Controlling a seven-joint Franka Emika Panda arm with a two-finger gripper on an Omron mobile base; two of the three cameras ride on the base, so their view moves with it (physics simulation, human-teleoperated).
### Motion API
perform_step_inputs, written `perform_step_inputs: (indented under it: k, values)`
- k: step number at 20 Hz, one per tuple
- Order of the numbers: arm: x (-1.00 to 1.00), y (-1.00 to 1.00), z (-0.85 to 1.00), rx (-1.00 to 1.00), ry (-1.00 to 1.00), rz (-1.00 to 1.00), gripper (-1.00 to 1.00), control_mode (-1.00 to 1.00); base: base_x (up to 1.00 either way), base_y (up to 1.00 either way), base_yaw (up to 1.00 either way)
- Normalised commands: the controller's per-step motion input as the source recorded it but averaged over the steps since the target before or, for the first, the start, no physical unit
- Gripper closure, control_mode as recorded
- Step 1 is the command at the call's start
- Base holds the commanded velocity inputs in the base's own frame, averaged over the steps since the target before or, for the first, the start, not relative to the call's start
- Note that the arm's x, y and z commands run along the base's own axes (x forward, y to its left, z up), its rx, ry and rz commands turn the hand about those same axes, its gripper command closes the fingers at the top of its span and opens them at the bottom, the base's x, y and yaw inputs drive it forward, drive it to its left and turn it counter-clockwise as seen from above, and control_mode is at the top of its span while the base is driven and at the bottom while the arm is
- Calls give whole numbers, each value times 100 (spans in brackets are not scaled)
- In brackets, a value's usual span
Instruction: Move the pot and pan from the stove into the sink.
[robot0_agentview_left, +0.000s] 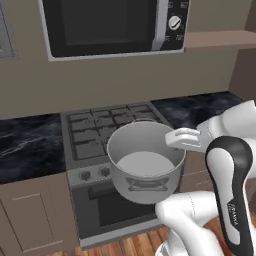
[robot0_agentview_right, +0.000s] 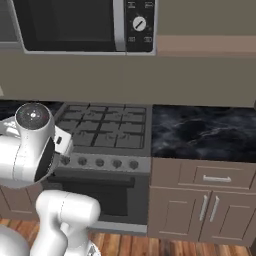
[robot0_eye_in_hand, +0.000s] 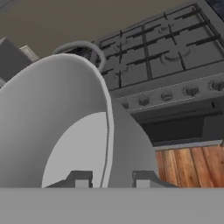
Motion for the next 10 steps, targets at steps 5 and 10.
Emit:
perform_step_inputs:
  k: [5, 10]
  values:
    - [0, 0, 0, 0, 0, 0, 100, 100, -17, -39, -21]
    - [0, 0, 0, 0, 0, 0, 100, 100, 0, -66, -20]
